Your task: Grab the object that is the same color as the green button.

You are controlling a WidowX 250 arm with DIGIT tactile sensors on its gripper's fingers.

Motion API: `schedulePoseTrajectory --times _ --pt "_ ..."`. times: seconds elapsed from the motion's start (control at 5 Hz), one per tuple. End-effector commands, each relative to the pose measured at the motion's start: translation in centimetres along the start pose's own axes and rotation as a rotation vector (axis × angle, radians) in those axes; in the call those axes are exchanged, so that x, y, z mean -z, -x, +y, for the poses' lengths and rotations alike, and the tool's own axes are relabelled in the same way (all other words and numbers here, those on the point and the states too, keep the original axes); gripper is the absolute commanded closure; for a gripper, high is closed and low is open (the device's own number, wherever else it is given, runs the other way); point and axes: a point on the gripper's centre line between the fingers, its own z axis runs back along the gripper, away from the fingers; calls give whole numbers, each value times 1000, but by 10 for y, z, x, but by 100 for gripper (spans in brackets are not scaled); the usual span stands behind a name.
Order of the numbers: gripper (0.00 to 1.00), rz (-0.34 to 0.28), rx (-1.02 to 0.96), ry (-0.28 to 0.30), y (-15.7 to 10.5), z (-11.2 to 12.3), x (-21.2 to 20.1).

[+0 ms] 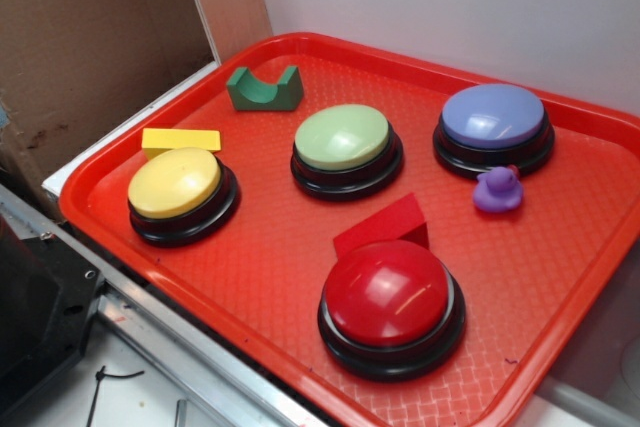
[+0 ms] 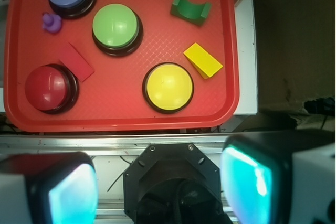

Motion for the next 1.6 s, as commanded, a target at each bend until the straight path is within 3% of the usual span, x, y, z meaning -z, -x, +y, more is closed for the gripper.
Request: schedulePoseTrajectory --times 0.0,0.2,0.6,0.8,1.0,1.2,1.4 --pt "0 0 0 0 0 0 0" --pt "0 0 0 0 0 0 0" --pt "0 43 -75 -50 -81 16 23" --pt "0 47 178 -79 -132 35 40" --pt "0 139 433 -103 -154 63 68" --pt "0 217 687 -120 -157 66 96" --pt "0 232 907 -145 -170 66 115"
